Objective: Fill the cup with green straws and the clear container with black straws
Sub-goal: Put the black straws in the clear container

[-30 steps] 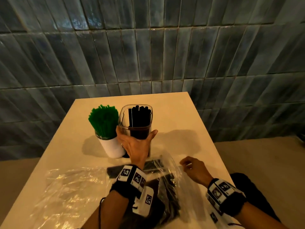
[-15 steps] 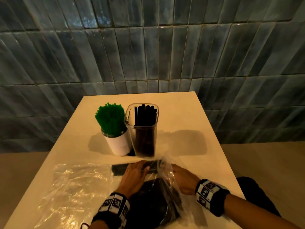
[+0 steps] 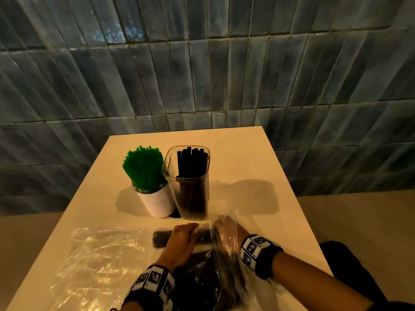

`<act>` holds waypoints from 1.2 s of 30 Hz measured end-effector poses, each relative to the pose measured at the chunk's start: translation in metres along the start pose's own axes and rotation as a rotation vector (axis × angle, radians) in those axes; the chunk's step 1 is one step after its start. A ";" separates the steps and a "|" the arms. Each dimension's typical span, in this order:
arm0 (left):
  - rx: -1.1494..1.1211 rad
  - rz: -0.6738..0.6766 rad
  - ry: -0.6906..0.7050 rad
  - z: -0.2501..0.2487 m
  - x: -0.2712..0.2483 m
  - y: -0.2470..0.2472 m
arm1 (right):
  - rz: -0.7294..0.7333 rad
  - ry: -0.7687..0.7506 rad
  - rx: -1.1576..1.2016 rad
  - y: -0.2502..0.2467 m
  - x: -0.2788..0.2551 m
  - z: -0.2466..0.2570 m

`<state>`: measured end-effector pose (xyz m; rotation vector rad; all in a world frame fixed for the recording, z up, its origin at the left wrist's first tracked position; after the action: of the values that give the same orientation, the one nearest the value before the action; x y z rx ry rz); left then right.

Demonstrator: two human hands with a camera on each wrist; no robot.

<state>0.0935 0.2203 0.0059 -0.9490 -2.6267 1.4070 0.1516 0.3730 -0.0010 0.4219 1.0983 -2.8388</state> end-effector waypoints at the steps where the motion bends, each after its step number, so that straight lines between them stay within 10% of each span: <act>1: -0.022 -0.017 -0.007 -0.002 -0.002 -0.001 | 0.009 0.020 0.058 -0.001 0.004 -0.002; 10: 0.332 0.111 -0.009 0.009 -0.022 0.014 | -0.047 0.203 0.657 -0.008 -0.014 0.016; 20: 0.344 0.245 -0.125 0.028 -0.017 0.022 | 0.205 0.083 -0.528 -0.063 -0.070 0.004; 30: 0.325 0.318 -0.217 0.026 -0.017 0.017 | 0.104 0.540 -0.617 -0.186 -0.199 -0.064; 33: 0.214 0.156 -0.130 0.012 -0.021 0.007 | 0.063 0.531 -0.763 -0.203 -0.213 -0.038; 36: 0.074 -0.216 0.274 -0.029 -0.034 -0.012 | -0.007 0.395 -0.871 -0.186 -0.197 0.011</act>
<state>0.1235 0.2203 0.0409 -0.7609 -2.3772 1.2183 0.3078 0.4968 0.1826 0.8761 2.2101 -2.0011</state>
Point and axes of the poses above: each hand's wrist, its own x-axis towards the middle knuckle, its own y-axis out of the palm, z = x × y, the point moved 3 cm from there along x, towards the middle knuckle, and after that the axes turned 9 degrees about -y, right-handed, at the moved point
